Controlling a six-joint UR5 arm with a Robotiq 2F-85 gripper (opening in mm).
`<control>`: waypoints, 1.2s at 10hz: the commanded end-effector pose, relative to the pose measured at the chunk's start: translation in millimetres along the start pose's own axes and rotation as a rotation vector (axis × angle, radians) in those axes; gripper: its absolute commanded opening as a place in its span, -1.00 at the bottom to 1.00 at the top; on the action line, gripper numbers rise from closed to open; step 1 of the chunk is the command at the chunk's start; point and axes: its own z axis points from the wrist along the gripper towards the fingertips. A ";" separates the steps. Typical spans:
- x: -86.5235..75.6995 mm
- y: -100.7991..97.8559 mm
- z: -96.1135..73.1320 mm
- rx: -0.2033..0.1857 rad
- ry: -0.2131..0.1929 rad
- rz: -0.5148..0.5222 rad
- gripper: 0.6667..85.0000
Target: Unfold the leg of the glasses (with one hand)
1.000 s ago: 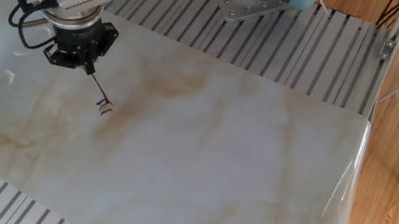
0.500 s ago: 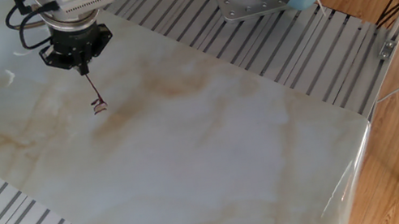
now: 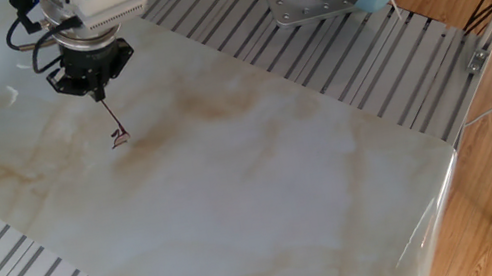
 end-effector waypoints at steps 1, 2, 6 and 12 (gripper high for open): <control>-3.4 -4.1 6.1 0.006 -0.001 -0.042 -0.98; -2.4 -4.4 6.2 0.007 0.002 -0.049 -0.98; -2.8 -6.4 6.6 0.014 0.000 -0.052 -0.98; -3.9 -2.7 6.5 0.002 -0.017 -0.075 -0.98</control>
